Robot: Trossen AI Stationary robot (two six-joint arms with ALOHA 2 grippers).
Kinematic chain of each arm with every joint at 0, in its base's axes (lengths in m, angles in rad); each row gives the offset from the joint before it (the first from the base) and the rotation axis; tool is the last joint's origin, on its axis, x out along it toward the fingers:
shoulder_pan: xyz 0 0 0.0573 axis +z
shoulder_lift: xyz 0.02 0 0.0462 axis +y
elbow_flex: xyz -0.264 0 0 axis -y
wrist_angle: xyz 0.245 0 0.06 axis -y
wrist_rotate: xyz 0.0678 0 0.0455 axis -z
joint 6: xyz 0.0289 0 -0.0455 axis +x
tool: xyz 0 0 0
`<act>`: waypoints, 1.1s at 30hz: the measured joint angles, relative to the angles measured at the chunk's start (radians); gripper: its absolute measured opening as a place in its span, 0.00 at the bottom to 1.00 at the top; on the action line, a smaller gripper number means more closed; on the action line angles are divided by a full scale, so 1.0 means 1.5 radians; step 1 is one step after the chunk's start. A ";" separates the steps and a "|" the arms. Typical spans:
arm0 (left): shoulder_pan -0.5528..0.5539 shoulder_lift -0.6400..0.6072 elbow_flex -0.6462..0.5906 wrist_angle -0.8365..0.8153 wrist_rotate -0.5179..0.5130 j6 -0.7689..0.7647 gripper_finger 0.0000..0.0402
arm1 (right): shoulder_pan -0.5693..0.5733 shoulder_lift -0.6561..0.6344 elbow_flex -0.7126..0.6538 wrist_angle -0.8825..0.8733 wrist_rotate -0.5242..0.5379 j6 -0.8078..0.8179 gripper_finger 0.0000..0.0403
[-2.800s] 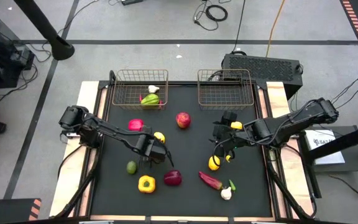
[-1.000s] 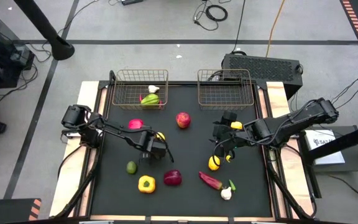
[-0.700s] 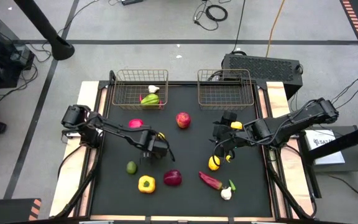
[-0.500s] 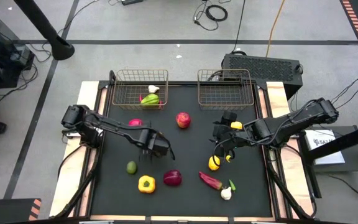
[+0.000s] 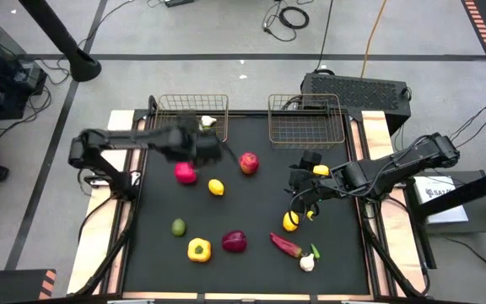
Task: Sort produce into baskets
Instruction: Put the left garlic into the left wire basket, then put the yellow bell pepper into the left wire basket
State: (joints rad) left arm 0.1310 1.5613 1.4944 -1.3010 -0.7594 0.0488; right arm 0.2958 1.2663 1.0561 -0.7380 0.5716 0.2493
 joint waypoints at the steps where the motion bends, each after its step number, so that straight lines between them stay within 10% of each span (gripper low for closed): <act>1: 0.031 -0.008 0.000 0.029 0.011 0.027 0.53 | 0.000 0.000 0.000 0.000 0.000 0.000 0.84; 10: 0.319 0.007 0.000 0.172 0.257 0.111 0.55 | 0.000 0.000 0.000 -0.003 0.000 0.032 0.84; 15: 0.389 0.045 -0.001 0.167 0.278 0.100 0.63 | 0.000 0.000 0.000 -0.013 0.000 0.047 0.84; 26: 0.400 0.058 -0.002 0.139 0.263 -0.046 0.78 | 0.000 0.000 0.000 -0.015 -0.001 0.073 0.84; 33: 0.309 -0.050 -0.009 0.055 0.395 -0.152 0.78 | 0.000 0.002 0.000 -0.015 0.000 0.077 0.84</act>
State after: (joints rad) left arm 0.5943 1.4866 1.4811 -1.2186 -0.1669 -0.1798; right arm 0.2962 1.2696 1.0561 -0.7601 0.5710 0.3650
